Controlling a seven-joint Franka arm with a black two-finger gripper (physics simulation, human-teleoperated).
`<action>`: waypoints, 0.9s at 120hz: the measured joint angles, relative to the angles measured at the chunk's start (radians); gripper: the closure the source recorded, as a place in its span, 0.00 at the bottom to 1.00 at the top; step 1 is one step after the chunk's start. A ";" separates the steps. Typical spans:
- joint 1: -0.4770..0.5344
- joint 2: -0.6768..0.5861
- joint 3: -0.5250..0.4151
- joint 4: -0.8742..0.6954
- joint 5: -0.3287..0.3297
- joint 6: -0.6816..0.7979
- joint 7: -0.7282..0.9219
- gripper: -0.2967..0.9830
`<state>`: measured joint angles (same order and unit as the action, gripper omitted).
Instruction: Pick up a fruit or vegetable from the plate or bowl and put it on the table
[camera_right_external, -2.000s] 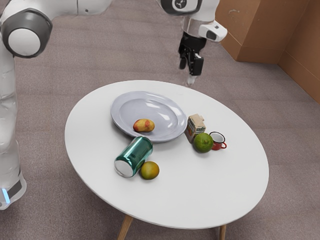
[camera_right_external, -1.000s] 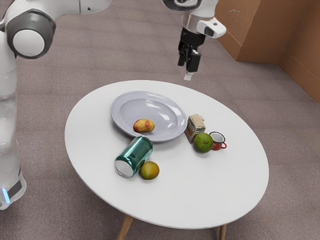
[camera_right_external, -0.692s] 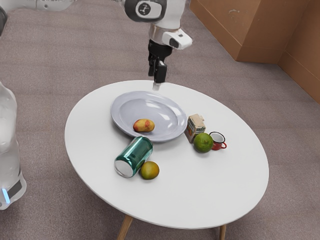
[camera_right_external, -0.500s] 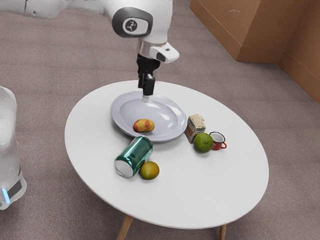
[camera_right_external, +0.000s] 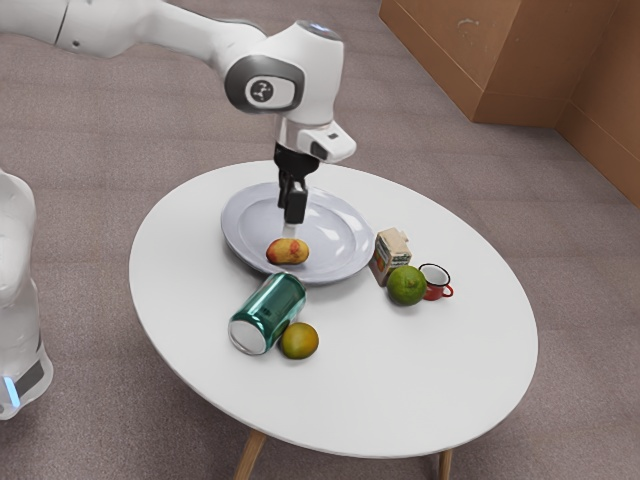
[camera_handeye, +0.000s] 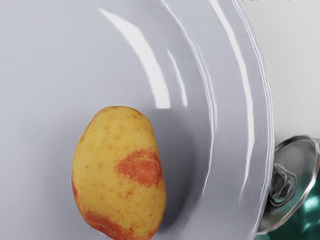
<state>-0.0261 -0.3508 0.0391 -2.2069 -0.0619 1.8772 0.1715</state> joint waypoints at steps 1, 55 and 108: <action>0.001 0.000 0.000 -0.001 0.000 0.001 0.000 0.23; 0.002 0.034 0.064 0.006 0.029 0.032 0.016 0.23; -0.032 0.071 0.064 -0.016 0.029 0.097 0.023 0.23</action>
<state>-0.0579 -0.2795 0.1027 -2.2230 -0.0326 1.9745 0.1947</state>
